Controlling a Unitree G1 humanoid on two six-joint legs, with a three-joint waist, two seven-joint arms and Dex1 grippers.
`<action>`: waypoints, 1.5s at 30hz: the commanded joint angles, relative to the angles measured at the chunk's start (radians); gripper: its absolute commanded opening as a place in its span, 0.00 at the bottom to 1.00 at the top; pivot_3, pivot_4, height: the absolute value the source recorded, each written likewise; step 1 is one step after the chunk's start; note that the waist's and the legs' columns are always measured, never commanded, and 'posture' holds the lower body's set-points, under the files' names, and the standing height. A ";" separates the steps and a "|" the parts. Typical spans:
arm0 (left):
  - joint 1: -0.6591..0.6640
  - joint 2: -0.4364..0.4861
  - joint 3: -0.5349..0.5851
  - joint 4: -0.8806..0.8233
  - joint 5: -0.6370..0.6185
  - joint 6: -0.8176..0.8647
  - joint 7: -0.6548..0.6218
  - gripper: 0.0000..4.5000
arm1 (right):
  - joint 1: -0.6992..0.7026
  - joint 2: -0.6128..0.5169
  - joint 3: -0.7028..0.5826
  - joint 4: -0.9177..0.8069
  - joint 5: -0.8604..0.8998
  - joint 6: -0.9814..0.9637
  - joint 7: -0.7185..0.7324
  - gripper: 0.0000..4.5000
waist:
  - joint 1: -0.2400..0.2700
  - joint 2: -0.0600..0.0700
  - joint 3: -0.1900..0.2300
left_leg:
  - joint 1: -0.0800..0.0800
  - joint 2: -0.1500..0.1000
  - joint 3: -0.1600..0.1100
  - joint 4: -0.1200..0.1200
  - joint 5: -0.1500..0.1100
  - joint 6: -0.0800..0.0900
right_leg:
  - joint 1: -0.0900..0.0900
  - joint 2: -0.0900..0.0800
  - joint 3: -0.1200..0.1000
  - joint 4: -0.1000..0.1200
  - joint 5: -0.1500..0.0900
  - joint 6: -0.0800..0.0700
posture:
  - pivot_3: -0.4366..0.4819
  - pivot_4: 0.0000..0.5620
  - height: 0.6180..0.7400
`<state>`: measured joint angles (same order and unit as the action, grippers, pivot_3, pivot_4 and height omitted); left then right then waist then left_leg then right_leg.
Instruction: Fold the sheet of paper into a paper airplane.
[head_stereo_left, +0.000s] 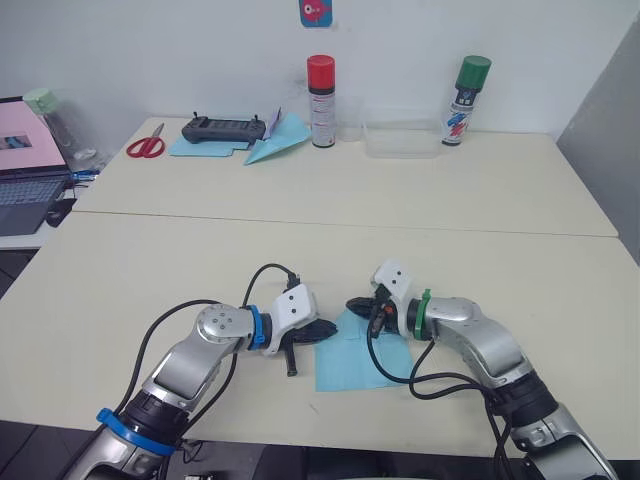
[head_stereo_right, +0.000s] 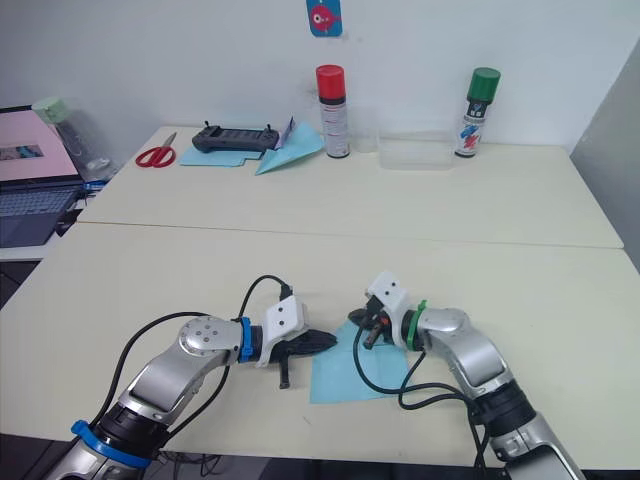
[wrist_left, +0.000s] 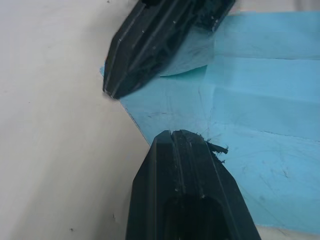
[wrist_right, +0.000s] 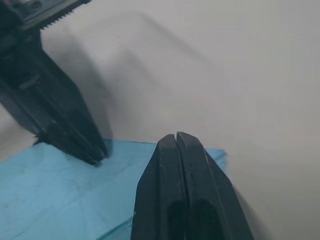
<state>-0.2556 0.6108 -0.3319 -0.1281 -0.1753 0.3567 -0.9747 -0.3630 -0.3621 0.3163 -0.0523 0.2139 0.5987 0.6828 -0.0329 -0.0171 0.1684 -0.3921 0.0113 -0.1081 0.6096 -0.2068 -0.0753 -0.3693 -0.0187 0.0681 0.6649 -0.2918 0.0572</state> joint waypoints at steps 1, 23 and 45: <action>0.014 0.012 -0.033 0.040 0.043 0.015 -0.010 0.01 | 0.025 -0.028 -0.049 0.051 -0.054 0.001 -0.071 0.00 | 0.000 0.000 0.000 | 0.000 0.000 0.000 0.000 0.000 0.000 | 0.000 0.000 0.000 0.000 0.000 0.000 | 0.48 0.27 1.00; -0.012 -0.036 -0.049 0.092 0.076 -0.036 -0.001 0.00 | 0.067 -0.164 -0.587 -0.241 0.612 0.993 -0.051 0.52 | 0.006 0.004 -0.001 | -0.006 -0.002 0.001 0.000 0.000 0.000 | -0.003 -0.001 0.002 -0.002 0.000 0.000 | 0.48 0.27 1.00; 0.004 -0.033 -0.040 0.084 0.090 -0.035 0.015 0.00 | 0.002 -0.019 -0.626 -0.021 0.909 1.016 -0.416 0.33 | 0.002 0.005 -0.002 | -0.006 -0.001 0.001 0.000 0.000 0.001 | -0.003 0.000 0.002 -0.002 0.000 0.000 | 0.48 0.27 1.00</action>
<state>-0.2649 0.5744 -0.3425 -0.0948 -0.1353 0.2974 -0.9736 -0.3540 -0.3748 -0.3000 -0.0462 1.0845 1.6066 0.2740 -0.0304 -0.0124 0.1669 -0.3984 0.0099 -0.1074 0.6098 -0.2064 -0.0744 -0.3727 -0.0190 0.0700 0.6627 -0.2919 0.0574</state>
